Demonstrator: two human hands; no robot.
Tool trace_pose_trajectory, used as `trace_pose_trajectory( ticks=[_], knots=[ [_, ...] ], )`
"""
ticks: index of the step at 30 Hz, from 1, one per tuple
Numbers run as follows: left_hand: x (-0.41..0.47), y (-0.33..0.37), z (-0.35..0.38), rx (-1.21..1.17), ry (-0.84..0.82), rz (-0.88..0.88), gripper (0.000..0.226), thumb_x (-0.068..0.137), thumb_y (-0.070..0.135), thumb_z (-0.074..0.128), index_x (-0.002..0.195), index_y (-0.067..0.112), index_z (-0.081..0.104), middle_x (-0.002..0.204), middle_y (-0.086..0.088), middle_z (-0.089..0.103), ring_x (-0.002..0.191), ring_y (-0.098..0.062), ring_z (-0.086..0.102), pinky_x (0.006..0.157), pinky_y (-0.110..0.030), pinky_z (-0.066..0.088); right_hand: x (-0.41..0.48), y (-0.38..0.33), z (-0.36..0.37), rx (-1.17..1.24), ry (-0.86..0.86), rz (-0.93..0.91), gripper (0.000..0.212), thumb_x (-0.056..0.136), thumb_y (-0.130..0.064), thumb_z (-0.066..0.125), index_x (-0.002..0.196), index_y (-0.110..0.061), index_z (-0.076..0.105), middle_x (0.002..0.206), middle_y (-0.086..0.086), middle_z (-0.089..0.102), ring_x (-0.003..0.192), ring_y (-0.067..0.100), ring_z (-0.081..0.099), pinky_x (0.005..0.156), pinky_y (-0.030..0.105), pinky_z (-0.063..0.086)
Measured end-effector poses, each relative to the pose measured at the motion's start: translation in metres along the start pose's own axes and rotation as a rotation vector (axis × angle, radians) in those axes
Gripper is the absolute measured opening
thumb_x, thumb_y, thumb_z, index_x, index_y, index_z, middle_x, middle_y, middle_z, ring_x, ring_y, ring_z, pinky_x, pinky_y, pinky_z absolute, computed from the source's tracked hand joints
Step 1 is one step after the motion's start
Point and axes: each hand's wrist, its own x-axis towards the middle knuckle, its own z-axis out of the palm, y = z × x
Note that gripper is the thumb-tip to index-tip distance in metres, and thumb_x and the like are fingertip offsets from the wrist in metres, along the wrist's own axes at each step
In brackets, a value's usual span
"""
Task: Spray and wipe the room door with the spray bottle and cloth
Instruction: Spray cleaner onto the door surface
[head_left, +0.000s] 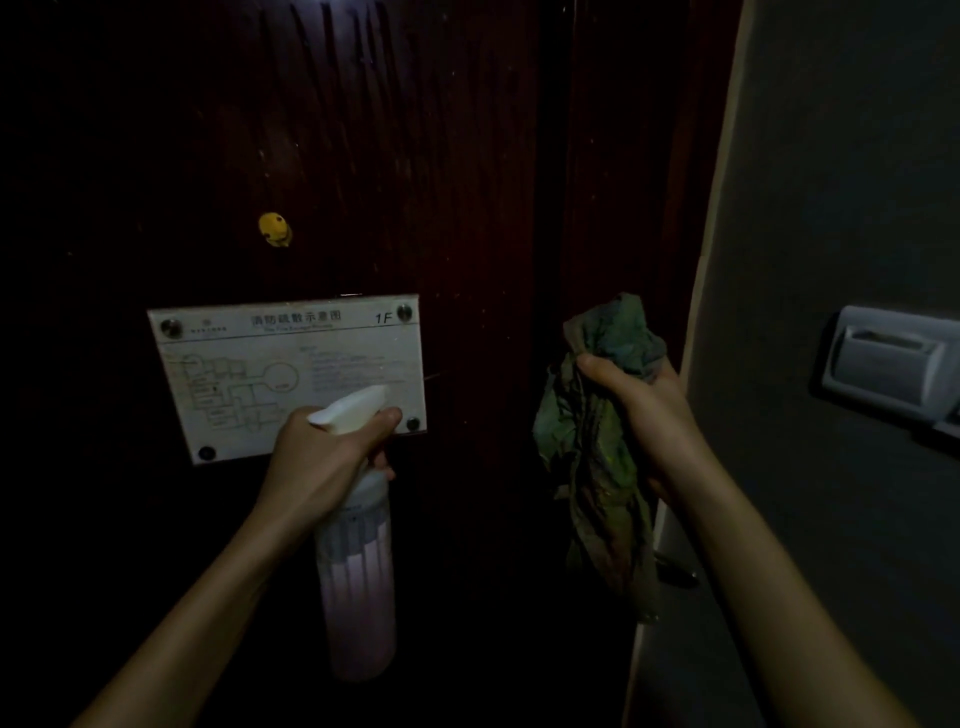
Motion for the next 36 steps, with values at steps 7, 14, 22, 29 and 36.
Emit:
trace_pose_trajectory(
  ticks=[7,14,22,29,36],
  knots=[
    [-0.015,-0.017,0.001,-0.031,0.027,-0.075,0.03,0.077,0.031,0.079,0.081,0.003,0.072,0.063,-0.015,0.068,0.058,-0.033,0.066,0.066,-0.04,0.053,-0.005,0.015,0.003,-0.003,-0.018,0.053,0.049,0.083,-0.019,0.075,0.127,-0.015,0.056,0.119,0.009,0.069,0.106,0.025,0.069,0.093,0.044,0.055],
    [-0.025,-0.019,0.005,-0.069,0.113,-0.09,0.028,0.083,0.022,0.076,0.066,0.002,0.067,0.06,-0.017,0.065,0.056,-0.031,0.064,0.065,-0.042,0.053,-0.012,0.026,0.01,-0.022,-0.07,0.089,0.045,0.084,-0.017,0.072,0.125,-0.022,0.054,0.121,0.007,0.066,0.109,0.023,0.066,0.098,0.044,0.051],
    [-0.011,0.043,-0.021,-0.121,0.33,0.159,0.027,0.086,0.019,0.073,0.064,0.004,0.067,0.063,-0.014,0.07,0.06,-0.028,0.069,0.066,-0.039,0.056,-0.006,0.009,0.04,0.009,-0.108,0.035,0.041,0.083,-0.013,0.072,0.121,-0.021,0.057,0.115,0.008,0.069,0.103,0.025,0.067,0.088,0.037,0.054],
    [-0.001,0.07,-0.055,-0.178,0.405,0.175,0.024,0.085,0.018,0.073,0.071,-0.001,0.068,0.061,-0.013,0.069,0.059,-0.026,0.066,0.067,-0.039,0.054,-0.001,-0.001,0.072,0.06,-0.115,0.008,0.035,0.081,-0.006,0.074,0.109,-0.022,0.062,0.102,0.006,0.07,0.094,0.024,0.067,0.076,0.034,0.053],
    [-0.004,0.087,-0.094,-0.19,0.525,0.189,0.008,0.082,0.017,0.075,0.074,0.018,0.073,0.067,-0.005,0.074,0.072,-0.026,0.071,0.075,-0.039,0.055,0.003,-0.011,0.106,0.08,-0.168,-0.012,0.039,0.077,0.001,0.076,0.107,-0.02,0.06,0.101,0.005,0.068,0.09,0.02,0.064,0.074,0.031,0.046]
  ],
)
